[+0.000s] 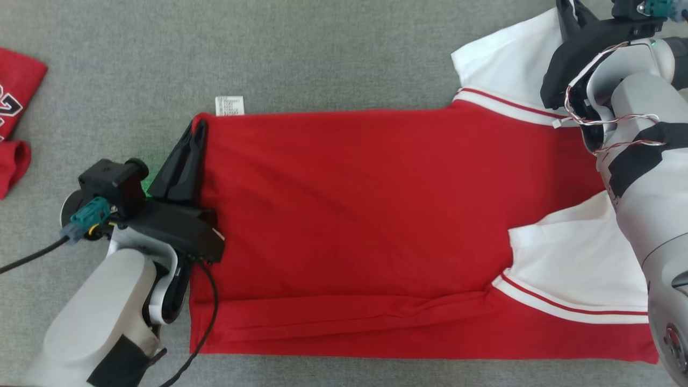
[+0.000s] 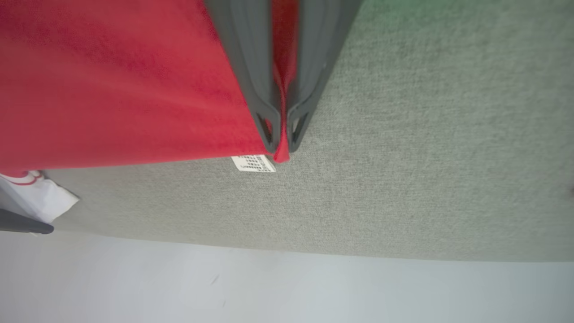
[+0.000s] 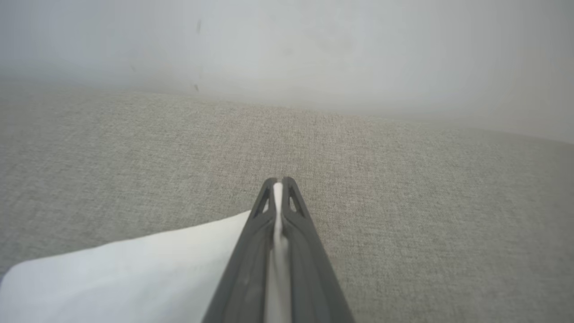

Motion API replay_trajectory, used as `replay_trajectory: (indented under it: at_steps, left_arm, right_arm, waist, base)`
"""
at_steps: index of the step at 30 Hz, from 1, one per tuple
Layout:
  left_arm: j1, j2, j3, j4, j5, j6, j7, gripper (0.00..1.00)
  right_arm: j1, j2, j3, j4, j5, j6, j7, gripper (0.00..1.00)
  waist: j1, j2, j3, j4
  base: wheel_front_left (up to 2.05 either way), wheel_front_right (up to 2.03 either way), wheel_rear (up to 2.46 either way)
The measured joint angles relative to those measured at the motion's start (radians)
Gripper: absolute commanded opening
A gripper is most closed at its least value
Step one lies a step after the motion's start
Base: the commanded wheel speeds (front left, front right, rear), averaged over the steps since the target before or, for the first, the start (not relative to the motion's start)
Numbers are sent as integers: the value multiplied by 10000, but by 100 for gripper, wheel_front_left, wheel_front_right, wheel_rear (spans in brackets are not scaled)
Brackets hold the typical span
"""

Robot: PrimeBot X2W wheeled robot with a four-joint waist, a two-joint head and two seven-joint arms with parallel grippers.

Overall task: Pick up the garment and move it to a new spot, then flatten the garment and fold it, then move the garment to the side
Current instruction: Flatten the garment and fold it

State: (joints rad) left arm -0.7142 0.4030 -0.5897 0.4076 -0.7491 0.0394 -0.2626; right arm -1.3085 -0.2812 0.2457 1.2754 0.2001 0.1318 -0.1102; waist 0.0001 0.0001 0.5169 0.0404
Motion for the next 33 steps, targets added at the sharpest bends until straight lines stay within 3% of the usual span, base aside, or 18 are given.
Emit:
replay_trajectory:
  at_steps: [6, 12, 25, 33]
  left_arm:
    - [531, 13, 265, 138, 33, -36, 0, 0]
    - [1047, 19, 443, 219, 119, 4, 0, 0]
    - [1763, -4, 734, -77, 704, 165, 0, 0]
    - [2679, -182, 1162, -857, 1386, 311, 0, 0]
  right_arm:
    - [687, 307, 138, -240, 309, 0, -1030, 0]
    - [1835, 357, 552, -1434, 857, 0, -1469, 0]
    - [6613, -639, 263, -6995, 2476, 0, -1517, 0]
    - [8898, -566, -635, -8792, 2790, 0, -1536, 0]
  waist:
    - [-1, -1, -501, -231]
    - [-3, -1, -1089, -539]
    - [-3, -1, -2068, -1069]
    - [-3, -2, -2395, -1126]
  base:
    - [0, 0, 0]
    - [0, 0, 0]
    - [0, 0, 0]
    - [0, 0, 0]
